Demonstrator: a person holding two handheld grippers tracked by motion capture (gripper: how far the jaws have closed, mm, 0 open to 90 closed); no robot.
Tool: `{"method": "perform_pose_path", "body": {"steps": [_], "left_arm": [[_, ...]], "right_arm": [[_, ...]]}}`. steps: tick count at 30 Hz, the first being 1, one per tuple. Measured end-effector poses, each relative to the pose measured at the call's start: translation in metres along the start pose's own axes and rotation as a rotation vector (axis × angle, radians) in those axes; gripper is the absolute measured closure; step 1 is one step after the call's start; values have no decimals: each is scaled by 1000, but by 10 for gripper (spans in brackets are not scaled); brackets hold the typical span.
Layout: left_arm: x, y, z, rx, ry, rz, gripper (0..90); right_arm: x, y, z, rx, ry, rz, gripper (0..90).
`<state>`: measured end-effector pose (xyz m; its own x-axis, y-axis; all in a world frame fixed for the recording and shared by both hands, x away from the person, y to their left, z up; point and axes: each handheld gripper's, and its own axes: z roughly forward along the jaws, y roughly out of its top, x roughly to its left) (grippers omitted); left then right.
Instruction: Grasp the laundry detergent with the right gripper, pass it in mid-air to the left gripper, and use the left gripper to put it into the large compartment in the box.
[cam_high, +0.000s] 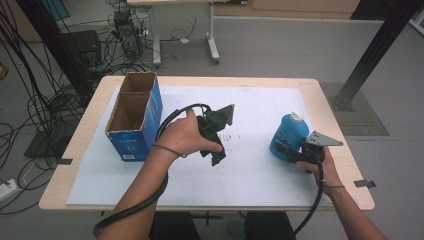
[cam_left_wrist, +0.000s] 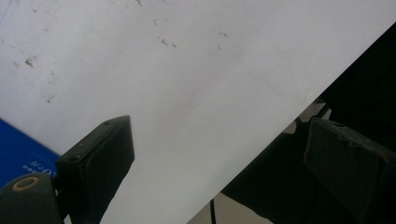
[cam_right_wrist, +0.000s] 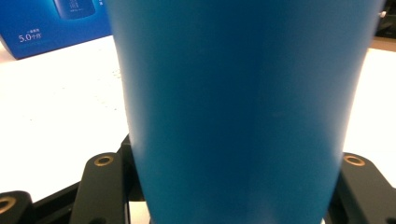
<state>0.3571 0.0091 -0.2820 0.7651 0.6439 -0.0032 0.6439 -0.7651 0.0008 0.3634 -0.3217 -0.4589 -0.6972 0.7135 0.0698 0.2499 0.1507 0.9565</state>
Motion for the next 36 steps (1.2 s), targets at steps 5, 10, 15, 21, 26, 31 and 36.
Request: {"method": "perform_pose_path", "body": {"steps": [5,10,15,21,26,31,36], "left_arm": [[-1,0,-1,2,2,0,88],[-2,0,-2,3,5,1,88],[-1,1,-4,-1,0,-14,86],[0,2,-4,-2,-6,-19,86],[0,3,-3,-4,-8,-16,86],[1,6,-2,-4,-6,-12,86],[3,6,-4,-6,-5,-8,87]], "right_arm": [[0,0,0,-1,-1,0,399],[1,0,0,1,-4,-8,400],[1,0,0,0,-4,-5,401],[0,0,0,-1,-3,-3,400],[0,0,0,-1,-2,-4,401],[0,0,0,0,-2,-4,401],[0,0,0,-1,-1,-2,401]]}}
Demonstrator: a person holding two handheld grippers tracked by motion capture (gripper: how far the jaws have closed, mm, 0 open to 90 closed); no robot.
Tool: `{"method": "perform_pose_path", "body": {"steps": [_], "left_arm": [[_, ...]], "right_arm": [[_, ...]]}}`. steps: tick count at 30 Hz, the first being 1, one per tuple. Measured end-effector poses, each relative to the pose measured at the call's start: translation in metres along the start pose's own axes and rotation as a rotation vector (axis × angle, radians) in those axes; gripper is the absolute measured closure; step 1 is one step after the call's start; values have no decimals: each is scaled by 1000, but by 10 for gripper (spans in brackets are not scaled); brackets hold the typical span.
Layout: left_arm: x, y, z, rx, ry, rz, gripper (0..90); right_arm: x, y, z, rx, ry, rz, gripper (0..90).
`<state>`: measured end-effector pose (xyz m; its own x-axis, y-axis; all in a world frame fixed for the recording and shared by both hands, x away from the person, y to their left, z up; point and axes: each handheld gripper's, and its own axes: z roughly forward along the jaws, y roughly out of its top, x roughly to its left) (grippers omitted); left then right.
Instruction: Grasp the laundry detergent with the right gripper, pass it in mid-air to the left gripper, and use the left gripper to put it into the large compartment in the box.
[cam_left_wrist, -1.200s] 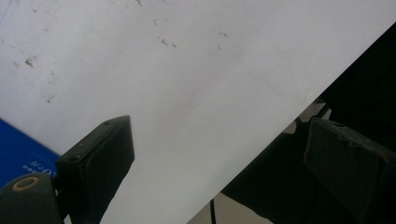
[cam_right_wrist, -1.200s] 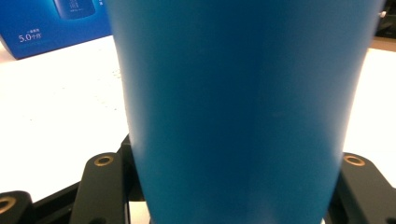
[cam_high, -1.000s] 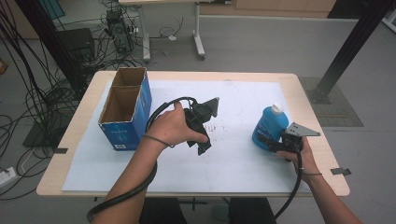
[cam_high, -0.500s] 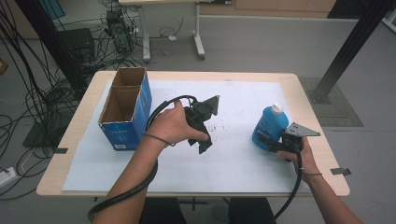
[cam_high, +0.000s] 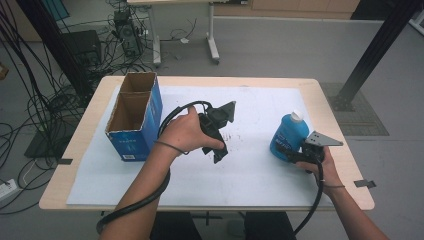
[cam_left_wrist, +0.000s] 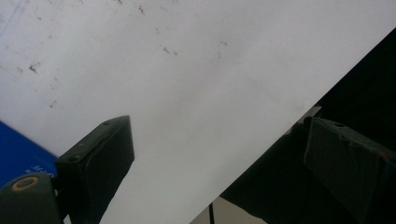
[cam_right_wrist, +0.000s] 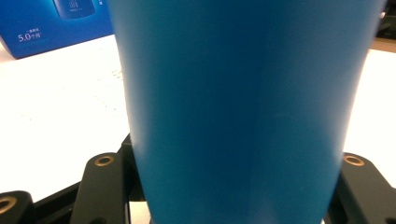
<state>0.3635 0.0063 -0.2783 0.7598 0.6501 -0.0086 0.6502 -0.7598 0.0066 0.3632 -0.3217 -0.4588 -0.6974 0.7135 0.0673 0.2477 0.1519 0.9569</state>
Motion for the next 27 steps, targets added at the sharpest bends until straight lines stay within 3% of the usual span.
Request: {"method": "perform_pose_path", "body": {"steps": [27], "left_arm": [[5,-2,-3,-24,4,-2,87]], "right_arm": [[0,-1,0,-11,-4,3,405]]}}
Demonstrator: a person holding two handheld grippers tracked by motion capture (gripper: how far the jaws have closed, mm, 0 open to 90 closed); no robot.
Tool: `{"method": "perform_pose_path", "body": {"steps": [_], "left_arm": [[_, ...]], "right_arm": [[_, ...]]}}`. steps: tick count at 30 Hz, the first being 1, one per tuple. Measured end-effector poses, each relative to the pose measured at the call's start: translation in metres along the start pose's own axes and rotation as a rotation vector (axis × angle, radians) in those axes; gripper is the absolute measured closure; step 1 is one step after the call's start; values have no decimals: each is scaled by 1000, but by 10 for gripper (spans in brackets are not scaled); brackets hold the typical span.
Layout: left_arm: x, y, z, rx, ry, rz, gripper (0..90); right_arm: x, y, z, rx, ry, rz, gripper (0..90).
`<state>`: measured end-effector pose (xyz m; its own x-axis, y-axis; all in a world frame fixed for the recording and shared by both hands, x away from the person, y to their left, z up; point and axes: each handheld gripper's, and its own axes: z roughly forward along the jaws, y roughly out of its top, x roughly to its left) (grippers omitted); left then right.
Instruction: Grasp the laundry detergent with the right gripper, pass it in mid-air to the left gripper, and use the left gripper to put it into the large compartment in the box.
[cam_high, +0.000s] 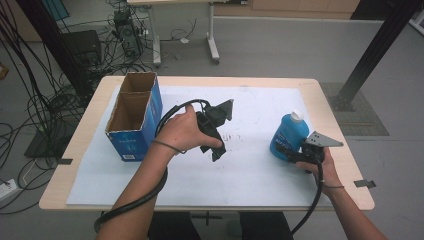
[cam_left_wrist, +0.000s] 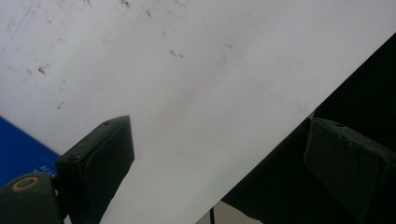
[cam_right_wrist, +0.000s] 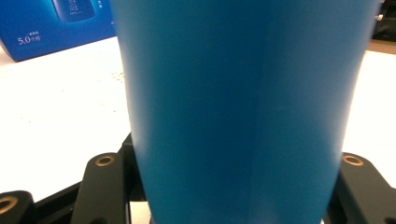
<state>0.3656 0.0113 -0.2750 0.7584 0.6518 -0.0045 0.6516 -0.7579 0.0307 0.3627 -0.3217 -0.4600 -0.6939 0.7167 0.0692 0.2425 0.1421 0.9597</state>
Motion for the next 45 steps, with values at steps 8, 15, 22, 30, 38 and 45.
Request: {"method": "perform_pose_path", "body": {"steps": [8,15,22,30,38,45], "left_arm": [[2,-2,-3,-14,-3,20,87],[2,-7,-8,-29,-23,51,87],[1,-10,-18,-47,-8,74,86],[-1,-10,-30,-64,-4,99,87],[-2,-13,-46,-85,-15,129,87],[-2,-17,-63,-106,-35,182,87]], "right_arm": [[0,1,0,5,3,-7,409],[-2,2,0,15,16,-13,410],[-3,10,0,25,65,-12,410],[2,36,-1,21,158,-31,411],[12,61,-4,20,257,-40,412],[27,86,-5,44,365,-71,413]]}}
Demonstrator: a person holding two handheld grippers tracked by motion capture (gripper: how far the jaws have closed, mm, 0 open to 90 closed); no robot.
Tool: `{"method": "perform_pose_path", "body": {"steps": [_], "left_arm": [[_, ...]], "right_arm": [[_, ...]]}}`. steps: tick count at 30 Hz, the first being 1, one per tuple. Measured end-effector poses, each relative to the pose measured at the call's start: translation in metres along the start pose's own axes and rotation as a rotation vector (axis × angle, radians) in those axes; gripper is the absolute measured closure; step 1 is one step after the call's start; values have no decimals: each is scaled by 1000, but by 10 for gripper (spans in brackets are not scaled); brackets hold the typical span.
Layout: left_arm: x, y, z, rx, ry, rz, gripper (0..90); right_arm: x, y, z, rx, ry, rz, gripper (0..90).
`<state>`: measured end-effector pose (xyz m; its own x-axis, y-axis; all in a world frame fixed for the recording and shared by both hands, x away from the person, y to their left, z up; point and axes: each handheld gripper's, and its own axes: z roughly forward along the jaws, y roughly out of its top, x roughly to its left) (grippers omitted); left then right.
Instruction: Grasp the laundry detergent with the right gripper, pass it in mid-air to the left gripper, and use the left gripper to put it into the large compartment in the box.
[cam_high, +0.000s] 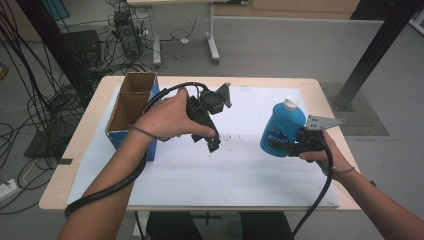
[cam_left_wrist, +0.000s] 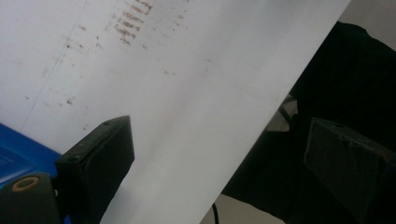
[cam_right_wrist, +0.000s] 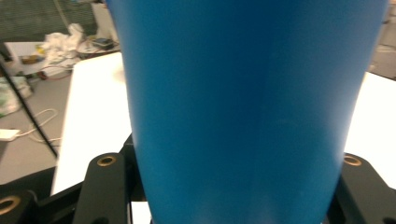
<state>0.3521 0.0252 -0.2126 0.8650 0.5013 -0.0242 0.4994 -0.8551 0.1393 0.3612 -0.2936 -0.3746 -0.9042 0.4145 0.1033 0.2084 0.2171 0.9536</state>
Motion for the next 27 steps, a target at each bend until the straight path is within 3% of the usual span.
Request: {"method": "perform_pose_path", "body": {"steps": [5,17,21,24,27], "left_arm": [[2,-3,-9,-16,-24,27,88],[1,-11,-27,-29,-30,76,88],[0,-12,-34,-59,-21,96,89],[-2,-13,-39,-98,-48,134,91],[-5,-13,-44,-100,-42,161,88]], "right_arm": [[6,12,1,-4,48,-10,413],[14,36,6,6,138,-41,413],[19,44,10,18,181,-65,413],[23,48,13,28,211,-72,413],[30,55,20,41,251,-88,413]]}}
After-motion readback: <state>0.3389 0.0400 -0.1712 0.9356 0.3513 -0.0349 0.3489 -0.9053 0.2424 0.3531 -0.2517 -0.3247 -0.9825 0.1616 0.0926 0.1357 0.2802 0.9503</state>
